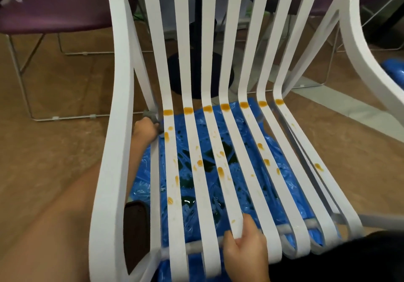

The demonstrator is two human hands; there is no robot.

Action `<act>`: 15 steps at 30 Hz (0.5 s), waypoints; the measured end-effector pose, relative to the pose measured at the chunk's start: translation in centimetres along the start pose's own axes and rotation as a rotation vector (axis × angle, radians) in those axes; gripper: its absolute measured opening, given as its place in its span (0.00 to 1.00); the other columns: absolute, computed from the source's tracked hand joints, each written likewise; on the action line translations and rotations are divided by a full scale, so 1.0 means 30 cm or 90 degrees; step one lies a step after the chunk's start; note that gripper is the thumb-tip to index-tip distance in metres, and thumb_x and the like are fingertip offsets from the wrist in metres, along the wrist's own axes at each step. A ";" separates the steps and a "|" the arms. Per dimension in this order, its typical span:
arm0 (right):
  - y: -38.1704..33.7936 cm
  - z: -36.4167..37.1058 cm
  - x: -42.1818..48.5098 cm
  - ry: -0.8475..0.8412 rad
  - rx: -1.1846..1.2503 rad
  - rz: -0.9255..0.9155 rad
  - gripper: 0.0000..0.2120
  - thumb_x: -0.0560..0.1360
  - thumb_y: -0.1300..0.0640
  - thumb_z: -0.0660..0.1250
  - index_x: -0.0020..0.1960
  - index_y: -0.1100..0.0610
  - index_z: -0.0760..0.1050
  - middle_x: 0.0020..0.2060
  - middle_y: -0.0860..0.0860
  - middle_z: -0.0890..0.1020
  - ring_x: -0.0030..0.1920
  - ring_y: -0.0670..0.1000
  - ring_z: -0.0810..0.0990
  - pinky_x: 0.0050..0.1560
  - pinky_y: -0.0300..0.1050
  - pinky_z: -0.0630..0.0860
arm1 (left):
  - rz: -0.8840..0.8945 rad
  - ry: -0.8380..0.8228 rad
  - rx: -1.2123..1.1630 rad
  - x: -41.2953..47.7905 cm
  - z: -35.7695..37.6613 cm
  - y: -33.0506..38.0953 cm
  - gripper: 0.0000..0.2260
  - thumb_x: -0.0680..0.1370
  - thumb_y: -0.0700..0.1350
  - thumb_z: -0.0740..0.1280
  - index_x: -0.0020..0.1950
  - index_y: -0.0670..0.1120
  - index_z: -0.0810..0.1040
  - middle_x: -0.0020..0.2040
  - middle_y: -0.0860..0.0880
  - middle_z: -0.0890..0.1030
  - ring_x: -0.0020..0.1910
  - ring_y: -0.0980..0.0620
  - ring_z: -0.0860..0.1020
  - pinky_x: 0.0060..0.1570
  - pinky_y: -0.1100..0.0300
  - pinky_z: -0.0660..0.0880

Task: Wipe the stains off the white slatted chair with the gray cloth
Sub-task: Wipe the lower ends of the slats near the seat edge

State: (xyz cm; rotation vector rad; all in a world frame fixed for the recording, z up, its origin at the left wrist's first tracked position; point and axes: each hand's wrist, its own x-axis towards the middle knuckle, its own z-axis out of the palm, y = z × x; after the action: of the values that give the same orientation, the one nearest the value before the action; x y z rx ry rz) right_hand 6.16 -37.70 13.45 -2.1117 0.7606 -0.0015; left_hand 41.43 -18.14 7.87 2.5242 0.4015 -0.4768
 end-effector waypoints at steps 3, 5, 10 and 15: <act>-0.004 -0.014 -0.002 -0.022 -0.011 -0.017 0.11 0.72 0.63 0.67 0.40 0.49 0.70 0.26 0.50 0.76 0.28 0.47 0.76 0.32 0.43 0.74 | 0.018 -0.026 0.025 -0.067 -0.009 -0.039 0.14 0.80 0.49 0.66 0.58 0.39 0.80 0.57 0.38 0.80 0.57 0.39 0.79 0.51 0.52 0.74; -0.011 -0.019 0.000 -0.032 -0.018 -0.012 0.10 0.73 0.62 0.67 0.40 0.50 0.69 0.27 0.49 0.77 0.29 0.47 0.76 0.31 0.44 0.75 | 0.023 -0.022 0.047 -0.121 -0.010 -0.065 0.16 0.80 0.51 0.66 0.57 0.38 0.80 0.54 0.38 0.81 0.55 0.38 0.79 0.54 0.50 0.76; -0.025 -0.025 -0.005 -0.038 -0.018 -0.011 0.07 0.75 0.62 0.65 0.41 0.53 0.70 0.29 0.51 0.77 0.31 0.50 0.77 0.32 0.47 0.75 | 0.059 -0.054 0.042 -0.313 -0.009 -0.102 0.14 0.82 0.45 0.65 0.37 0.43 0.70 0.34 0.46 0.73 0.40 0.46 0.77 0.36 0.59 0.71; -0.026 -0.028 -0.006 -0.055 -0.031 -0.003 0.03 0.77 0.60 0.65 0.45 0.55 0.71 0.32 0.49 0.77 0.32 0.48 0.77 0.30 0.44 0.71 | 0.056 -0.082 0.076 -0.499 -0.009 -0.156 0.16 0.81 0.45 0.66 0.35 0.46 0.66 0.35 0.47 0.73 0.40 0.46 0.77 0.43 0.57 0.70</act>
State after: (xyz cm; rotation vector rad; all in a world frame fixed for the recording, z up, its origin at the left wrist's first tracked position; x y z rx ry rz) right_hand 6.19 -37.86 14.59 -2.1456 0.7106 0.1051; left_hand 26.39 -16.95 12.15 2.5951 0.2180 -0.6432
